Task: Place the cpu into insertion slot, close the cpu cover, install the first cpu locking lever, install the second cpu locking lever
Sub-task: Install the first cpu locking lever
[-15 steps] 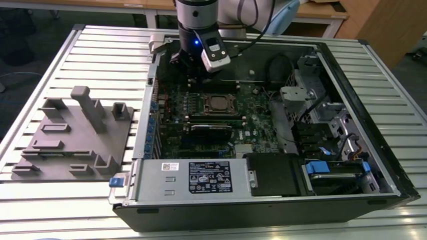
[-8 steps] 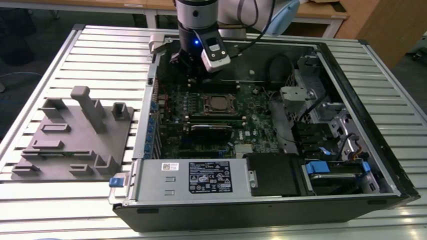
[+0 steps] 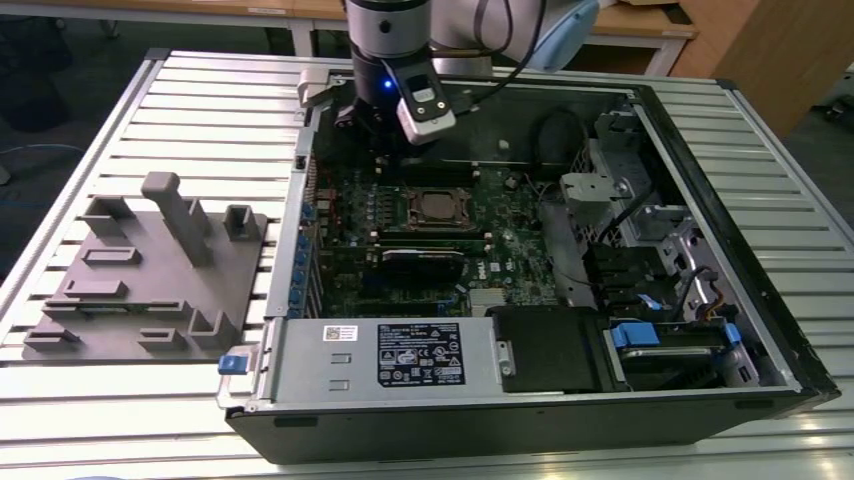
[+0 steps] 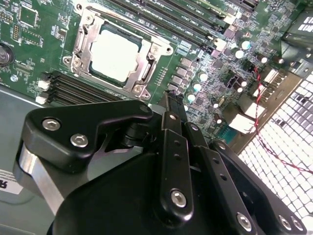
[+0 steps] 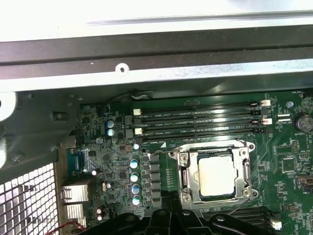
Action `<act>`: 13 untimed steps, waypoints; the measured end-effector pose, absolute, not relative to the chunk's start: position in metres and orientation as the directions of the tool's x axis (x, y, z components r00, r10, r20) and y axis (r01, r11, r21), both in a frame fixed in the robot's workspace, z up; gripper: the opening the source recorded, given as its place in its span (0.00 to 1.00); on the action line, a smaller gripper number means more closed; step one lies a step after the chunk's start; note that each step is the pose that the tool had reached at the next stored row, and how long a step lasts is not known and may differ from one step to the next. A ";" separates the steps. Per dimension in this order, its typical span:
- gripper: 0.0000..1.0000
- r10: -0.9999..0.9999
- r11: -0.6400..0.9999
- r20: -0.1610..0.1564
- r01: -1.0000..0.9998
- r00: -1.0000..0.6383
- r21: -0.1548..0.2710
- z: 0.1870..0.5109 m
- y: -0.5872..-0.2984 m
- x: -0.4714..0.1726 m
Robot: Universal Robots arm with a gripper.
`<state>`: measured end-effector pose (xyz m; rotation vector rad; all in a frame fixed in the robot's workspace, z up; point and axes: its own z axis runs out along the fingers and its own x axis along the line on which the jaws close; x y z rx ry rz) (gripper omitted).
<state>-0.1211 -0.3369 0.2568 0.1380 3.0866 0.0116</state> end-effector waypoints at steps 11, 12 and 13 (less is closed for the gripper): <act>0.11 0.089 0.996 -0.052 0.089 -0.995 0.010 0.257 -0.337 -0.124; 0.11 0.089 0.996 -0.052 0.089 -0.995 0.010 0.257 -0.337 -0.124; 0.11 0.089 0.996 -0.052 0.089 -0.995 0.010 0.257 -0.337 -0.124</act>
